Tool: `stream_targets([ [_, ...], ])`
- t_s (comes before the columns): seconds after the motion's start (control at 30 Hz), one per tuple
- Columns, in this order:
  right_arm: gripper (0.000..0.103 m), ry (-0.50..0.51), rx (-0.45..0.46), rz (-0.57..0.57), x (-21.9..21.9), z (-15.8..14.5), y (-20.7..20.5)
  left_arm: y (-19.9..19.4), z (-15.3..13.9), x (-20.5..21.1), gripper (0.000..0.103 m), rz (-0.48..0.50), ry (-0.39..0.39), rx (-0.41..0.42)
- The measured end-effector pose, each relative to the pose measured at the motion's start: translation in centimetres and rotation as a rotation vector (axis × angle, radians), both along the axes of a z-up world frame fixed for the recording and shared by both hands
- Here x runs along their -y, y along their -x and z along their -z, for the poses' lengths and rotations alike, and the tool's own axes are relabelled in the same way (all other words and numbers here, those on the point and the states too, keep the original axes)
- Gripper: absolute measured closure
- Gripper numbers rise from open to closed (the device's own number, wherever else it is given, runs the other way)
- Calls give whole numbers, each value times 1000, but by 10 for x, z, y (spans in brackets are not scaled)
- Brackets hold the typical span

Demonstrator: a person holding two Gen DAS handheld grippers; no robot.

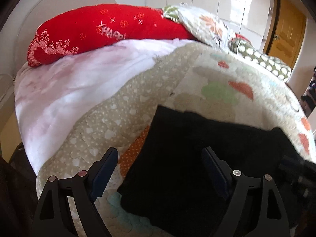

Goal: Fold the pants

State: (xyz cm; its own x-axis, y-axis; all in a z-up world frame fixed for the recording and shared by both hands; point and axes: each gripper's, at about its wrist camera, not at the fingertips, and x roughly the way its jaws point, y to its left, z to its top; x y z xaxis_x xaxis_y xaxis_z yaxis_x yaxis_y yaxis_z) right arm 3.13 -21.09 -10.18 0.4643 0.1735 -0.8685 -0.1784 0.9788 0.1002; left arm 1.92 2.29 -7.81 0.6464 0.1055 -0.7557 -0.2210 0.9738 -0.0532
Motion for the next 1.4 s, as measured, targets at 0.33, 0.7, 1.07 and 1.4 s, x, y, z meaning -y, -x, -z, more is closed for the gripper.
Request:
stream_targets([
  [0.33, 64, 17, -57, -90, -27, 11, 67, 2, 8, -4, 17, -22, 16, -39],
  [0.7, 56, 128, 9, 128, 36, -18, 88, 43, -15, 18, 16, 47, 50, 55],
  [1.07, 46, 106, 3, 177, 55, -12, 97, 45, -4, 43, 16, 77, -15, 39],
  [1.4, 34, 108, 35, 305, 100, -33, 136, 59, -36, 67, 11, 152, 25, 119],
])
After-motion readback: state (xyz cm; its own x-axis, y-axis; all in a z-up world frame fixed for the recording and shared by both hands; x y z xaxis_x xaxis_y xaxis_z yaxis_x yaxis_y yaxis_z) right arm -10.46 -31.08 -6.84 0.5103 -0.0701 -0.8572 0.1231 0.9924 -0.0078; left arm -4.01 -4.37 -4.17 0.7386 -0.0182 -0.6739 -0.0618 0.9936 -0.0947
